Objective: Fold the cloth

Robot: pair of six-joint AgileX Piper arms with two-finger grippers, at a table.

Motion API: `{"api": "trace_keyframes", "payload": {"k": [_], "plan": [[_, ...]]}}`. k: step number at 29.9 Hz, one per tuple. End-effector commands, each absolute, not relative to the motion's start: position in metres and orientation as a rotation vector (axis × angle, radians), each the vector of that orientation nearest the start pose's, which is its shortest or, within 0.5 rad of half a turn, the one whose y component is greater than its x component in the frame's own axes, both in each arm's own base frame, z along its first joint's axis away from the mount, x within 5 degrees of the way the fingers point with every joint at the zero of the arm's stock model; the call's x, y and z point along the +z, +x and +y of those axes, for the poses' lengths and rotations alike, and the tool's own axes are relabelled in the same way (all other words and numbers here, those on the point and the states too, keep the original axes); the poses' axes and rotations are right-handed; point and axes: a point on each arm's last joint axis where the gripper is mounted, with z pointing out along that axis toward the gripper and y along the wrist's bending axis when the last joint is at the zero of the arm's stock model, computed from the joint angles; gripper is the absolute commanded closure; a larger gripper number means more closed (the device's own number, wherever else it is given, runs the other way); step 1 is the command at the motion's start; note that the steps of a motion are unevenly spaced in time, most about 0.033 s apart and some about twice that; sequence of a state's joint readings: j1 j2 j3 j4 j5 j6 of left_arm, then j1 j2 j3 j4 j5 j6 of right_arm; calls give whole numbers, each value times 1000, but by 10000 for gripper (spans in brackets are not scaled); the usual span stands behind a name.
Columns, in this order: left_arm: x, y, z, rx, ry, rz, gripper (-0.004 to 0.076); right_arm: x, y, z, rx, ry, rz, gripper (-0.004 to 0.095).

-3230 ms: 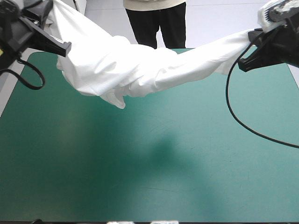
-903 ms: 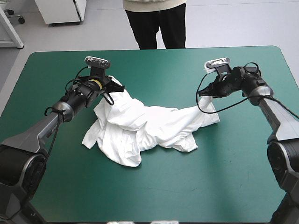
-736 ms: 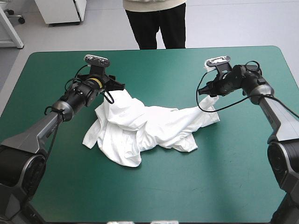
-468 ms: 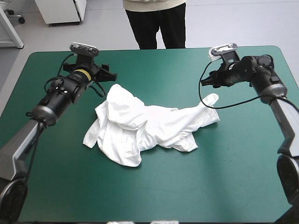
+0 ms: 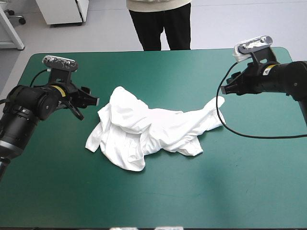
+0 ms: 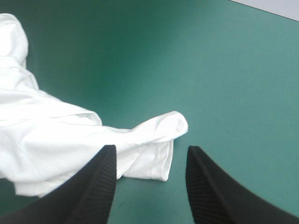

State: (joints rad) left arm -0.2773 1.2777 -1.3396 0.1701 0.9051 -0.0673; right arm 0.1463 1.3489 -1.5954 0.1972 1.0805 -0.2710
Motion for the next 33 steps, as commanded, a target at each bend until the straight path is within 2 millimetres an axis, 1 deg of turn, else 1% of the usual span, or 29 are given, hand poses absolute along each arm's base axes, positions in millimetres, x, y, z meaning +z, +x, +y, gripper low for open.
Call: {"api": "trace_keyframes", "payload": {"k": [1, 3, 6, 9, 13, 15, 17, 20, 23, 25, 27, 33], "plan": [[415, 237, -61, -40, 342, 2346, 268, 479, 233, 54, 246, -472, 2169, 490], [410, 232, -60, -34, 355, 2411, 268, 482, 222, 54, 267, -487, 2171, 490], [394, 229, -58, 0, 360, 2452, 268, 485, 211, 53, 267, -503, 2190, 490], [365, 229, -54, 50, 342, 2525, 268, 486, 205, 52, 257, -506, 2192, 490], [323, 227, -55, 35, 324, 2603, 268, 483, 204, 52, 265, -510, 2224, 490], [307, 226, -53, 32, 290, 2618, 268, 479, 206, 52, 268, -511, 2242, 489], [295, 227, -47, -3, 229, 2624, 268, 472, 208, 52, 270, -508, 2257, 490], [283, 232, -36, -61, 138, 2628, 268, 459, 213, 53, 275, -500, 2286, 490], [277, 243, -27, -108, 109, 2612, 268, 449, 218, 54, 286, -492, 2293, 490], [271, 250, -27, -135, 114, 2604, 268, 444, 220, 55, 295, -494, 2298, 490], [262, 257, -27, -138, 116, 2624, 268, 440, 222, 55, 301, -493, 2296, 490], [230, 278, -29, -137, 127, 2687, 268, 439, 226, 56, 293, -496, 2291, 490]]}}
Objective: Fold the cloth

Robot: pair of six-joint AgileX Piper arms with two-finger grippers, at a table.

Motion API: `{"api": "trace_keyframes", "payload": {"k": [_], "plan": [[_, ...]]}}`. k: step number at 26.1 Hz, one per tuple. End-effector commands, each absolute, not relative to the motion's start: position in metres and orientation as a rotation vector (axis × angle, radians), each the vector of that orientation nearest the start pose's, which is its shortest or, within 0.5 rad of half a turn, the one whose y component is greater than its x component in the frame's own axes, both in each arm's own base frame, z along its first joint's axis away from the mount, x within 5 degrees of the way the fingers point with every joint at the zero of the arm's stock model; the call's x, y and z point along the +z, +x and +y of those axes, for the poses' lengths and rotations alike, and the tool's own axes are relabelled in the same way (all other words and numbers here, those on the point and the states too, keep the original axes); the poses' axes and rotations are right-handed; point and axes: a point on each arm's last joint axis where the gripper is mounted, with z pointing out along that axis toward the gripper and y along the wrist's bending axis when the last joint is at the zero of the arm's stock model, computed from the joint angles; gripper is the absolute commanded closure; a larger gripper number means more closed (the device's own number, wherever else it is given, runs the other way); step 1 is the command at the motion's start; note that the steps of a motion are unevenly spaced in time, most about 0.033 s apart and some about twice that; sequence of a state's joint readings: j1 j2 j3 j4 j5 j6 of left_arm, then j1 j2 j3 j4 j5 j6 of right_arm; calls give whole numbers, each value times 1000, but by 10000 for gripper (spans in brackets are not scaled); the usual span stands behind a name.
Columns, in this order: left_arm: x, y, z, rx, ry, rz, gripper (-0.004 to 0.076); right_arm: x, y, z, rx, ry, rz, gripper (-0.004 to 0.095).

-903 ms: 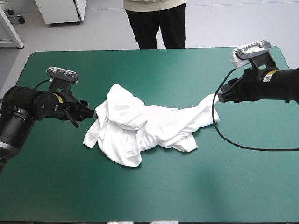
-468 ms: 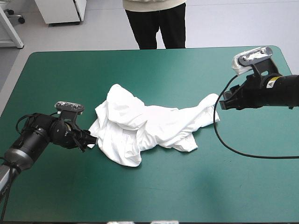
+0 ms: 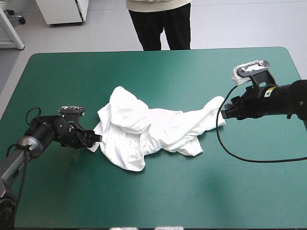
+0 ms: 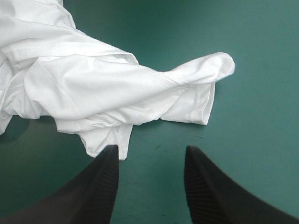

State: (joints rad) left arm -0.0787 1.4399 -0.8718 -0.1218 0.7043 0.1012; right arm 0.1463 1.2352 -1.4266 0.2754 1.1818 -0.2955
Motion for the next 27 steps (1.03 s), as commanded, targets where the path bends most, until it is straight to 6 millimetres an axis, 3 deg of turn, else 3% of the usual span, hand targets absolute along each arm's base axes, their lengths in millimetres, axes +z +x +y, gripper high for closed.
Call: {"api": "trace_keyframes", "payload": {"k": [1, 6, 17, 21, 23, 27], "plan": [[225, 282, -29, -135, 128, 2695, 268, 439, 226, 55, 290, -496, 2289, 490], [209, 286, -31, -145, 142, 2759, 315, 439, 226, 55, 284, -497, 2292, 490], [208, 284, -48, -148, 258, 2745, 729, 438, 227, 51, 226, -503, 2301, 494], [208, 284, -47, -144, 263, 2744, 733, 435, 230, 48, 158, -507, 2308, 494], [208, 284, -48, -147, 263, 2743, 733, 425, 244, 47, 142, -475, 2345, 494], [208, 283, -48, -147, 268, 2760, 733, 376, 282, 52, 151, -467, 2492, 494]]}}
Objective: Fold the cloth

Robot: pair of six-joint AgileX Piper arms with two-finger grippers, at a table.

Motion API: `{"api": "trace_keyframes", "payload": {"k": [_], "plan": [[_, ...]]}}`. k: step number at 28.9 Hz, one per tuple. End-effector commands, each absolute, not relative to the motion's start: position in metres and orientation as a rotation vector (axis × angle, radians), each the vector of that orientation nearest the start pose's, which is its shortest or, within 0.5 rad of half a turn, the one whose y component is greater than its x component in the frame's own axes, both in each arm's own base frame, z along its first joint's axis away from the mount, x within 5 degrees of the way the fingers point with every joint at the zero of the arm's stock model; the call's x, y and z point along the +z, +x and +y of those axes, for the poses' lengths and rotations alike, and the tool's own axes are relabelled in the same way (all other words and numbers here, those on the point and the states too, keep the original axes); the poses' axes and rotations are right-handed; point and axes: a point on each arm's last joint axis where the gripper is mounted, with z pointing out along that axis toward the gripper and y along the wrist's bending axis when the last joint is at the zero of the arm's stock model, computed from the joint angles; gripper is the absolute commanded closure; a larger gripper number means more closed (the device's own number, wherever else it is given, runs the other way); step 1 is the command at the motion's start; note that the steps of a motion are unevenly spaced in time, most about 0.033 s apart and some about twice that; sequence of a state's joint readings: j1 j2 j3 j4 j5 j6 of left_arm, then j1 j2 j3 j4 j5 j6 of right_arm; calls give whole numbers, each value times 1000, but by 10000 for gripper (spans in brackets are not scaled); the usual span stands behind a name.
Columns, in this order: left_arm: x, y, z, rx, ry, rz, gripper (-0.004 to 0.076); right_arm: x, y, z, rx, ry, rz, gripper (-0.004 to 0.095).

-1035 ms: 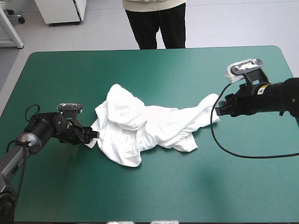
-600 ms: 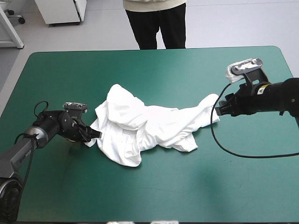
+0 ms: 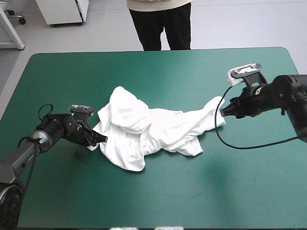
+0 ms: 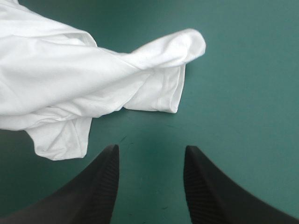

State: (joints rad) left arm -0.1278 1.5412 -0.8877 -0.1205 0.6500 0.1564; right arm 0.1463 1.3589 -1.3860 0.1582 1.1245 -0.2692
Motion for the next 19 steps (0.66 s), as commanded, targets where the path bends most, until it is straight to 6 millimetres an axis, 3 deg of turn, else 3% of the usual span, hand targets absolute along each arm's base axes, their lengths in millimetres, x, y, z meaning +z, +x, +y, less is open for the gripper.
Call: {"api": "trace_keyframes", "payload": {"k": [1, 5, 10, 16, 19], "plan": [[208, 283, -48, -147, 268, 2760, 733, 362, 295, 53, 154, -459, 2522, 494], [208, 283, -48, -149, 266, 2760, 733, 333, 323, 57, 157, -449, 2565, 480], [208, 283, -48, -149, 266, 2760, 733, 297, 346, 61, 178, -435, 2634, 394], [208, 283, -48, -148, 272, 2758, 733, 254, 364, 65, 219, -431, 2765, 382], [208, 283, -48, -146, 273, 2757, 733, 232, 366, 66, 231, -448, 2864, 425]]}}
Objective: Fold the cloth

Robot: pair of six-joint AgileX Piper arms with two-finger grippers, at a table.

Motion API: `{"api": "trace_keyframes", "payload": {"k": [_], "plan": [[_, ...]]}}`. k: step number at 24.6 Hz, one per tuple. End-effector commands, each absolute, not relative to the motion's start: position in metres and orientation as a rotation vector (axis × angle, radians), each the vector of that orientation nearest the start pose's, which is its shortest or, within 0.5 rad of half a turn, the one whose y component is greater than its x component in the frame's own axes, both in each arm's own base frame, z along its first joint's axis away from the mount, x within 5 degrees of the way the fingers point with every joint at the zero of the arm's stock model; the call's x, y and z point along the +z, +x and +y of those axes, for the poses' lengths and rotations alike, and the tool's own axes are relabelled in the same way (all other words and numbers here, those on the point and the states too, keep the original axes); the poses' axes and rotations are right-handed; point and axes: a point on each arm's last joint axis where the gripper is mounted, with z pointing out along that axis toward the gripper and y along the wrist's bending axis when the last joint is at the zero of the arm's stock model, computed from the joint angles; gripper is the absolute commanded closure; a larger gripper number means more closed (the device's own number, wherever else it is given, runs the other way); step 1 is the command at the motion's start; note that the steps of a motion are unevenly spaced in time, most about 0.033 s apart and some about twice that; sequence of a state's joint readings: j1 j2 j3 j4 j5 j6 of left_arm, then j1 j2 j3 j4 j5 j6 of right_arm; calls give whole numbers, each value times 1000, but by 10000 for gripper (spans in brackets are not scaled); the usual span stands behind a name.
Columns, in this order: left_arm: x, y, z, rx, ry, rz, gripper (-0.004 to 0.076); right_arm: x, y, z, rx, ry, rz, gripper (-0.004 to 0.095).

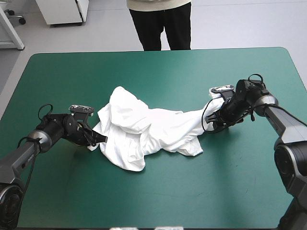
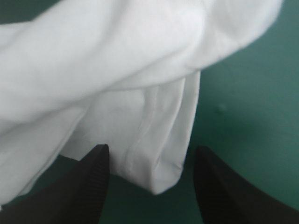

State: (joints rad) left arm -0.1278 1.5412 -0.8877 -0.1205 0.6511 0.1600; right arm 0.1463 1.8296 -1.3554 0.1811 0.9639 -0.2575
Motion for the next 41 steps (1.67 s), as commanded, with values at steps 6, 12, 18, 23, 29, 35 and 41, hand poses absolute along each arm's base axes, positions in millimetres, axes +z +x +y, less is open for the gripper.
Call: {"api": "trace_keyframes", "payload": {"k": [6, 12, 18, 23, 29, 35, 41], "plan": [[208, 283, -47, -142, 278, 2759, 733, 221, 367, 67, 245, -521, 2902, 868], [222, 279, -46, -134, 287, 2711, 733, 246, 358, 68, 275, -530, 2838, 920], [319, 250, -40, -81, 357, 2559, 733, 323, 306, 60, 246, -593, 2742, 921], [451, 218, -36, -71, 328, 2160, 733, 442, 238, 52, 188, -561, 2326, 921], [542, 185, -29, -23, 301, 1857, 733, 543, 174, 43, 126, -519, 1934, 921], [616, 132, -22, 10, 281, 1544, 733, 616, 116, 35, 69, -488, 1608, 921], [664, 77, -15, 20, 254, 1279, 733, 658, 66, 27, 5, -462, 1335, 921]]}}
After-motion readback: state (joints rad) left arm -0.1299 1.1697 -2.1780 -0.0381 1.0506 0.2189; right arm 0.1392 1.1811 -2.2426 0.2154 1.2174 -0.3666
